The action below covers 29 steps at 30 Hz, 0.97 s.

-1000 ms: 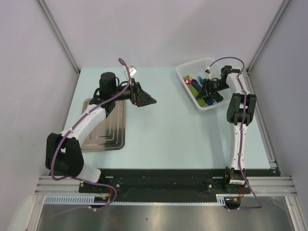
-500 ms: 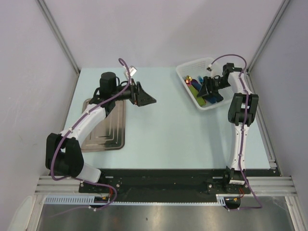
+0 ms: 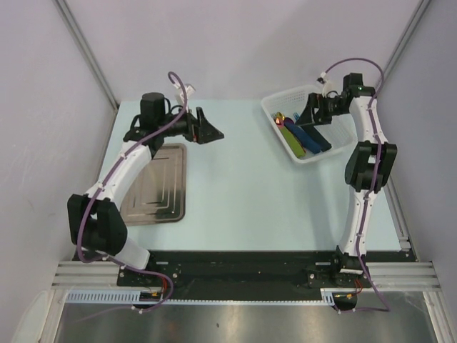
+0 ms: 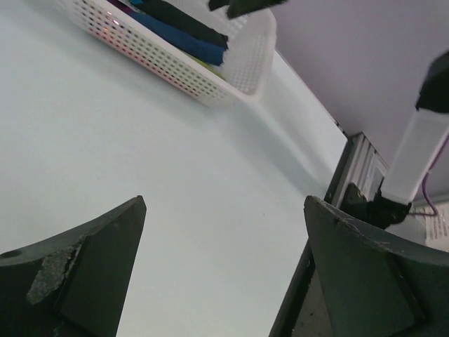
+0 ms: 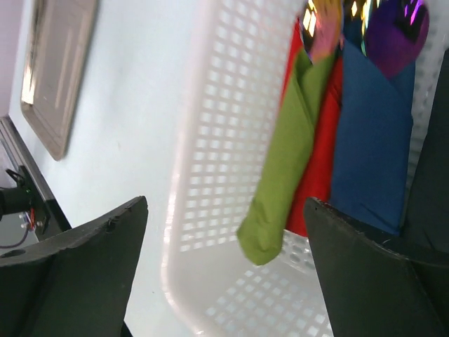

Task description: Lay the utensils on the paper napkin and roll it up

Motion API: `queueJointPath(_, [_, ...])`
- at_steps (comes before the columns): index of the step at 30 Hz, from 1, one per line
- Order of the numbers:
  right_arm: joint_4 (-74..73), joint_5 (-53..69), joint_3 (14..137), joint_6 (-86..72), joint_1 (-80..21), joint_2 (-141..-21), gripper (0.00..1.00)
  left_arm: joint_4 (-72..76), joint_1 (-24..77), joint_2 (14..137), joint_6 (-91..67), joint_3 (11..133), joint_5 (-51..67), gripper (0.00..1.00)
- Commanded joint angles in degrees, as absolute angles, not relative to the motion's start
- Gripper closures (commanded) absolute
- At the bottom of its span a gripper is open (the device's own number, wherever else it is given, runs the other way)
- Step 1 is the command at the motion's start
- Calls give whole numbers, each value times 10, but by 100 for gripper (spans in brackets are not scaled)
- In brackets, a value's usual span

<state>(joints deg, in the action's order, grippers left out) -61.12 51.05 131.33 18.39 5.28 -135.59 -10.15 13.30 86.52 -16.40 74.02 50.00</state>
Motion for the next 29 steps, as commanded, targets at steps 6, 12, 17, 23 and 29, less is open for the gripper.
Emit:
queueJointPath(6, [-524, 523, 1262, 82, 54, -1168, 0, -337, 73, 922, -34, 941, 411, 0])
queueJointPath(12, [-462, 462, 1050, 62, 54, -1007, 0, -431, 53, 947, -27, 1008, 302, 0])
queueJointPath(17, [-436, 411, 870, 62, 66, -884, 0, -454, 52, 919, -30, 962, 222, 0])
queueJointPath(23, [-412, 379, 691, 66, 72, -759, 0, -400, 52, 823, -16, 790, 187, 0])
queueJointPath(29, [-382, 368, 639, 47, 73, -708, 0, -384, 51, 762, -6, 725, 201, 0])
